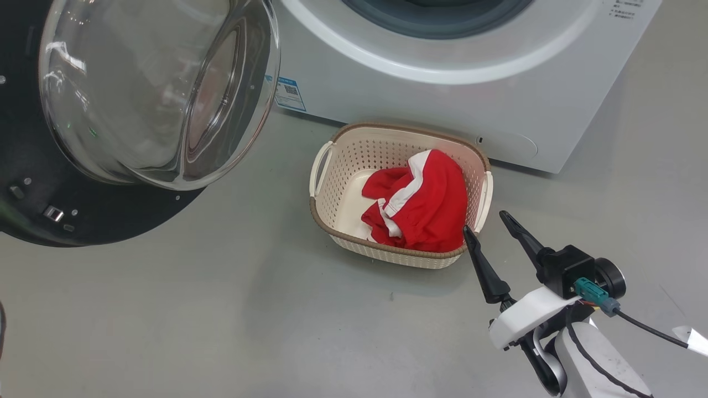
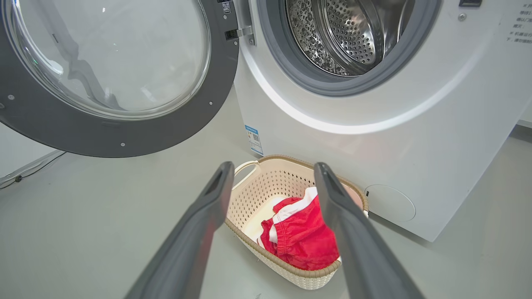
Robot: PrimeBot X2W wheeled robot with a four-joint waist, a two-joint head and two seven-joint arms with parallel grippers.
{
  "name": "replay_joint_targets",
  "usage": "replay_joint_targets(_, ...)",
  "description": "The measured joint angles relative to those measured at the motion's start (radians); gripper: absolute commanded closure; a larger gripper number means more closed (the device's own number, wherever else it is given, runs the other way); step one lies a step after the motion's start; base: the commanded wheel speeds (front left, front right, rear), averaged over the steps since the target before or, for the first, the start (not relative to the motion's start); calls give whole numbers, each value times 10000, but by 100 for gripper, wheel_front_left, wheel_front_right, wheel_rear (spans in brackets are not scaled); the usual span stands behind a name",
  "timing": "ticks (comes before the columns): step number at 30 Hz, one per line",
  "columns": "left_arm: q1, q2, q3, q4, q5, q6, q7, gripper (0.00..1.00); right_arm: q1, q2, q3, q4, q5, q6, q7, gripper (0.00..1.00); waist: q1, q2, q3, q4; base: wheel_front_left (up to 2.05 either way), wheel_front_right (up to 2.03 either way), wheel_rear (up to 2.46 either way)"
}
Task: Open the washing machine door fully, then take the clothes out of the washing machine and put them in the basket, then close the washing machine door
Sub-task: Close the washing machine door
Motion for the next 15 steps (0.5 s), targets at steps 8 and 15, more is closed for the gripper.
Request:
replay_joint_targets(8,5,92,-69,90,-332,-188,734,100,12,42,-27,63,56,0,0,0,0,0,-62,32,0,0,0)
replay_joint_targets(15,12,136,-81,144,-594,-364,1448,100,25,46,-46,86,58,2,0,0,0,0,-120,25,0,0,0)
